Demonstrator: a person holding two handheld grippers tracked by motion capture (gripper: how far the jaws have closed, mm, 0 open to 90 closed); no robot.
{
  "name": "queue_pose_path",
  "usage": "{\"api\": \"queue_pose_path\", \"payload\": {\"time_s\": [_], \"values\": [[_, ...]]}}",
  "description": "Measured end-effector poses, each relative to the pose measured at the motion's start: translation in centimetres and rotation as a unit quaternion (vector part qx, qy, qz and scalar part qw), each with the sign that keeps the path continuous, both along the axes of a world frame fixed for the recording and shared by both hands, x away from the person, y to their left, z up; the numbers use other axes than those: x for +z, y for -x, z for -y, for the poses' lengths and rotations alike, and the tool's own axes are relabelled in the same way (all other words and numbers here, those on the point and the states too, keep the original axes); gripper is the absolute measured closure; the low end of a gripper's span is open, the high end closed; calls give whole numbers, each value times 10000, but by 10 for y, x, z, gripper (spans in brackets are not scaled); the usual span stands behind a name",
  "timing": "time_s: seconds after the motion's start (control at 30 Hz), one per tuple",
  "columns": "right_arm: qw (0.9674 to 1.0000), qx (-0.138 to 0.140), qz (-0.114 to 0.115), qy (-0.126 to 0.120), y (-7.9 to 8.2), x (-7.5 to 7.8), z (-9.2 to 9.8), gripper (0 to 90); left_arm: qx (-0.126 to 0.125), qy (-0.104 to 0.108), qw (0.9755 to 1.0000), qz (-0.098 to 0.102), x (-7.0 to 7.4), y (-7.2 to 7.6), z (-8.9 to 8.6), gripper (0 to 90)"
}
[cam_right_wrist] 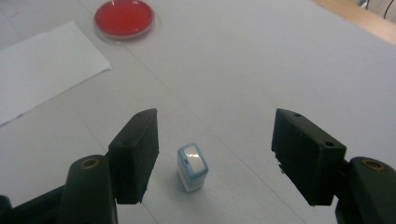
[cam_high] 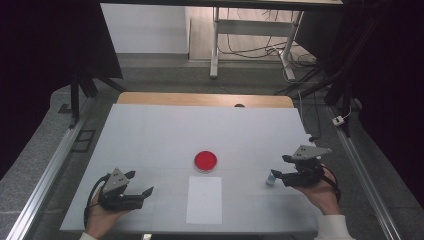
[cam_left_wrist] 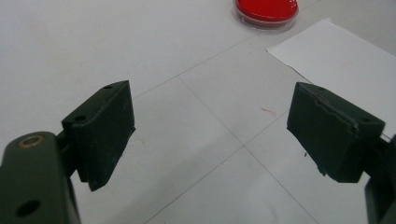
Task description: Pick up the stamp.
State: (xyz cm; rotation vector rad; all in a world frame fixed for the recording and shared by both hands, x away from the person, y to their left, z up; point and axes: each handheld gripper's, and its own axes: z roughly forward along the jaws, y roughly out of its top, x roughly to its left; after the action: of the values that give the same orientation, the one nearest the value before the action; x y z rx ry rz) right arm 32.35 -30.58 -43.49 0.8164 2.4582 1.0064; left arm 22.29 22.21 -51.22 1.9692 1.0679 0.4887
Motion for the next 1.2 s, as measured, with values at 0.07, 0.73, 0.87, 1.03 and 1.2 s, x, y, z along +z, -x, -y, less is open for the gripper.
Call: {"api": "queue_pose_path", "payload": {"time_s": [0.07,0.73,0.87,1.03,1.2], "values": [[10000,27,-75,28,-2,-4,2,323,4,-12,10000,-8,0,0,0,152],[9976,376,-473,332,-8,-34,-5,432,-17,-56,10000,-27,-2,0,1,152],[9976,390,-440,373,-8,-37,-5,475,-34,-55,10000,-29,-2,0,1,152],[9974,418,-458,376,-9,-40,-5,553,-50,-73,10000,-38,-2,0,2,152],[9970,464,-480,381,-9,-42,-5,640,-36,-60,10000,-34,-2,0,1,152]]}}
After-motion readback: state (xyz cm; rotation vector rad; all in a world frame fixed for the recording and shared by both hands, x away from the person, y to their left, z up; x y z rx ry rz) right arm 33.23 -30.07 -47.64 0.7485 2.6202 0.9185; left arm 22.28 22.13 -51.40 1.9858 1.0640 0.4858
